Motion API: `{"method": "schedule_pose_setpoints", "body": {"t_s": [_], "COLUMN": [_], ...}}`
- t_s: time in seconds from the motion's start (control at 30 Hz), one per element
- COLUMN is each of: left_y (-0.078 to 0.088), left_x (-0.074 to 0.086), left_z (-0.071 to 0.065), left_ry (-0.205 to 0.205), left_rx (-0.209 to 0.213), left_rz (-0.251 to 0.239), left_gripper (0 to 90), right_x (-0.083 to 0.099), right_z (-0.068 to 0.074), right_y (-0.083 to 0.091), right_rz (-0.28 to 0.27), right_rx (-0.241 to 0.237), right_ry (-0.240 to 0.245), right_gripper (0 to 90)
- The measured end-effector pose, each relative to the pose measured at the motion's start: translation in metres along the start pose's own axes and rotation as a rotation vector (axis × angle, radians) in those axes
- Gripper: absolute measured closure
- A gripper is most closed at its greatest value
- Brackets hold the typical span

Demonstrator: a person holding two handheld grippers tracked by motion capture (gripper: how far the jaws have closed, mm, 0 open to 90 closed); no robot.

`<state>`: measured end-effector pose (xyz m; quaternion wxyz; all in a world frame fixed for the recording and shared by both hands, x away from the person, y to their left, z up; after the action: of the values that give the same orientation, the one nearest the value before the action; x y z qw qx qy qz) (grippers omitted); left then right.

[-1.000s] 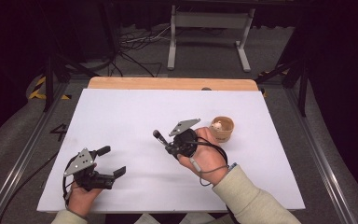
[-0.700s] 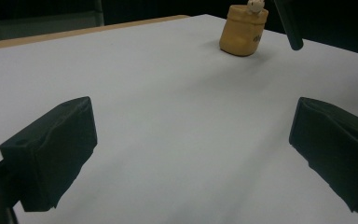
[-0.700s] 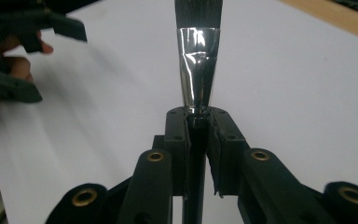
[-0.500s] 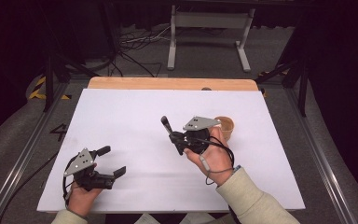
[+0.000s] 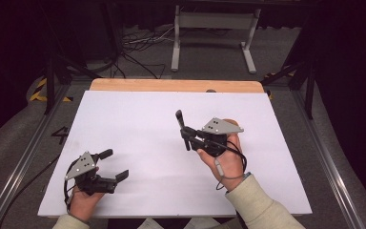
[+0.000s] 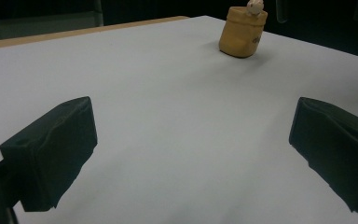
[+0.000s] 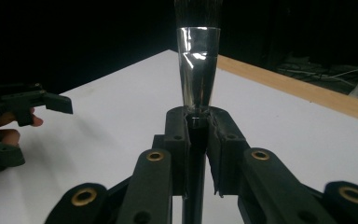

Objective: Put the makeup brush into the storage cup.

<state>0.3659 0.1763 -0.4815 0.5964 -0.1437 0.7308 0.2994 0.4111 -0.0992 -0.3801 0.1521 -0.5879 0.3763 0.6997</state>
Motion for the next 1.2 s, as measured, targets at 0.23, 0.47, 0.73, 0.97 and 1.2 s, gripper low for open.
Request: {"method": "schedule_pose_setpoints", "body": {"t_s": [0.23, 0.47, 0.73, 0.97, 1.2], "left_y": [0.000, 0.000, 0.000, 0.000, 0.000], "left_x": [0.000, 0.000, 0.000, 0.000, 0.000], "left_z": [0.000, 0.000, 0.000, 0.000, 0.001], "left_ry": [0.003, 0.003, 0.006, 0.007, 0.005], "left_rx": [0.000, 0.000, 0.000, 0.000, -0.001], "left_rz": [0.000, 0.002, -0.001, -0.003, -0.001], "left_gripper": [1.4, 1.4, 1.4, 1.4, 1.4], "right_x": [-0.005, -0.005, -0.009, -0.011, -0.014], "right_z": [-0.014, -0.031, -0.049, -0.065, -0.081], "right_y": [0.011, 0.018, 0.025, 0.030, 0.038], "right_rz": [-0.068, -0.097, -0.128, -0.139, -0.151], "right_rx": [0.044, 0.104, 0.169, 0.216, 0.259], "right_ry": [0.002, -0.009, -0.023, -0.022, -0.036], "right_gripper": [79.5, 79.4, 79.4, 79.5, 79.5]}}
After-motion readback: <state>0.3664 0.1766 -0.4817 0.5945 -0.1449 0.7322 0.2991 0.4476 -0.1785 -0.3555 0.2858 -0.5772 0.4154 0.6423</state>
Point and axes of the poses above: each handheld gripper's, and its own axes: y roughly backward along the jaws, x roughly out of its underside, z roughly to its left, the point moved 7 cm from there along -y, roughly forward along the jaws, and after that the axes turned 1 degree about x, right-handed, at the moved point
